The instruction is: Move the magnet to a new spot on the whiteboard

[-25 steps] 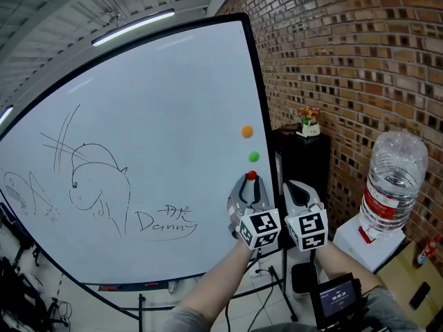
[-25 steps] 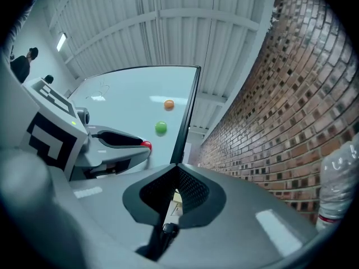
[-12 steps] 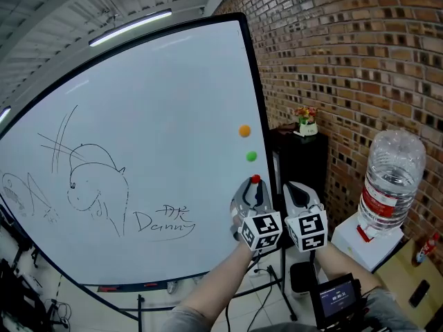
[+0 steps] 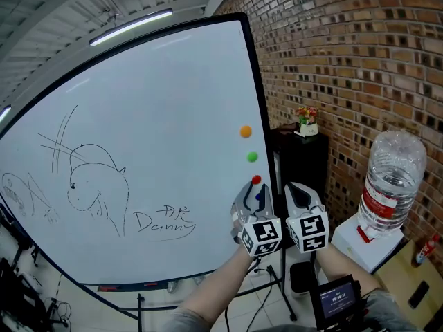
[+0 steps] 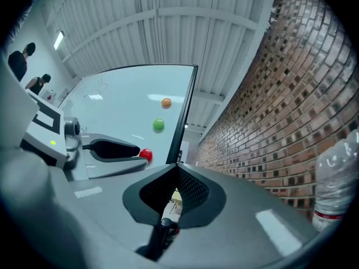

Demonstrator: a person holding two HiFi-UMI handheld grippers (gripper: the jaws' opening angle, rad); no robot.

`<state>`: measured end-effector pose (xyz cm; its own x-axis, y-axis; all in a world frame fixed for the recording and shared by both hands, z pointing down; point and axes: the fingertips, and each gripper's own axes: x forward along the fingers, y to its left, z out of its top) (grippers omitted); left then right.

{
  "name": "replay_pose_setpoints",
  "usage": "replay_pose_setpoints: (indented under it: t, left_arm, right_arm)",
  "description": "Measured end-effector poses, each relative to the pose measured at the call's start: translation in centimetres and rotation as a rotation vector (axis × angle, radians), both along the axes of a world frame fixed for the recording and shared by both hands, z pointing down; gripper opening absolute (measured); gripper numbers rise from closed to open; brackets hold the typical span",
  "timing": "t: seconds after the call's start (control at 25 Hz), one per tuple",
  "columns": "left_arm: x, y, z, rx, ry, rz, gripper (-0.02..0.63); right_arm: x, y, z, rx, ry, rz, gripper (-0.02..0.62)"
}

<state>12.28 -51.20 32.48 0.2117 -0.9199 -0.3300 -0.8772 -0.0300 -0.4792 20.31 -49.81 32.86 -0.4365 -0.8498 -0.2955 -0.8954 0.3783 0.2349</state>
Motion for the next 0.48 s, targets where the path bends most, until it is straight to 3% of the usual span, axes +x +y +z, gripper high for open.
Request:
replay_pose_setpoints:
  t: [0.16,0.36,0.48]
  left_arm:
    - [-0.9,1.4,1.6,-0.007,-0.001,0.004,0.118]
    - [-3.2,3.5,2.9,-0.03,0.034,0.015,0.0]
    - [-4.9,4.9,3.6,-0.065,0.044,0.012,0.0]
  right_arm:
    - [-0.6,0.1,1.2,-0.027,-0.01,-0.015,0.006]
    - [-1.9,0.4,3.2,-0.082,-0.035,-0.039,0.006]
    - [-3.2,1.7,3.9,-0.103,-0.047,-0.054,0.006]
